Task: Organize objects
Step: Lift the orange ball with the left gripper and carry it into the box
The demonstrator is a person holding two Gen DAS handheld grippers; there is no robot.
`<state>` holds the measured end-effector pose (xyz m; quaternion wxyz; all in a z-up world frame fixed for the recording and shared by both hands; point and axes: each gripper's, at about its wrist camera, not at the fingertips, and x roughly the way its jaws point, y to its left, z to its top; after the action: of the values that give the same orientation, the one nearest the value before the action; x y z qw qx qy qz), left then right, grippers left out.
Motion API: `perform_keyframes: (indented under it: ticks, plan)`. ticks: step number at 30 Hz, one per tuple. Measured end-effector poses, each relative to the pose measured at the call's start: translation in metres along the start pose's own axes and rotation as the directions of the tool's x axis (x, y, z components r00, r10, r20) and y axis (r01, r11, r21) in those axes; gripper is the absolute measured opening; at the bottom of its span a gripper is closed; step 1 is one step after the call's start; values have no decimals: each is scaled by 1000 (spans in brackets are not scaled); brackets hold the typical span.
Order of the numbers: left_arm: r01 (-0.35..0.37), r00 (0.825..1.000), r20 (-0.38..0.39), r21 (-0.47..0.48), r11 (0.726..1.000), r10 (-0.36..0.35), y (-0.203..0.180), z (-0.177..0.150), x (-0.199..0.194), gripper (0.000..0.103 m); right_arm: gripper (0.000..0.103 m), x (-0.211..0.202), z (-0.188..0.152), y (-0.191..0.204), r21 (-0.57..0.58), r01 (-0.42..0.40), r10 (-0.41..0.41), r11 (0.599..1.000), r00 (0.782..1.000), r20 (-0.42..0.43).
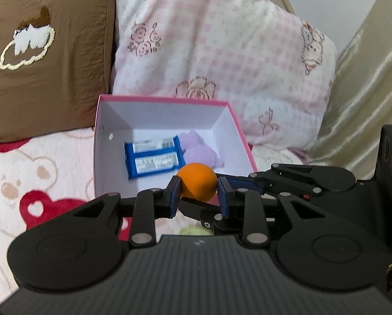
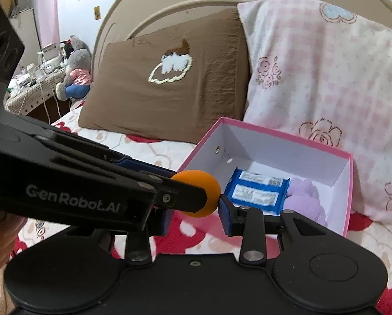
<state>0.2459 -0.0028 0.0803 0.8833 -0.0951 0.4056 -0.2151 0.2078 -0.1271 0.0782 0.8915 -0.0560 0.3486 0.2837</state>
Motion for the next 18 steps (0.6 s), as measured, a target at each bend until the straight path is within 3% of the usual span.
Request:
perform_keyframes:
  ticks: [4, 12, 18]
  plan:
    - [-4, 1000, -5, -10, 1000, 4, 4, 16, 18, 27, 41, 14, 17, -13, -43, 5, -6, 999, 1000, -12]
    - [-6, 1000, 4, -53, 999, 6, 20, 39, 61, 27, 41, 56, 39, -48, -23, -29, 28, 999, 998, -51]
    - [-18, 1000, -14, -25, 1000, 18, 26, 49, 105, 27, 42, 89, 38, -72, 32, -9, 10, 999, 1000, -18]
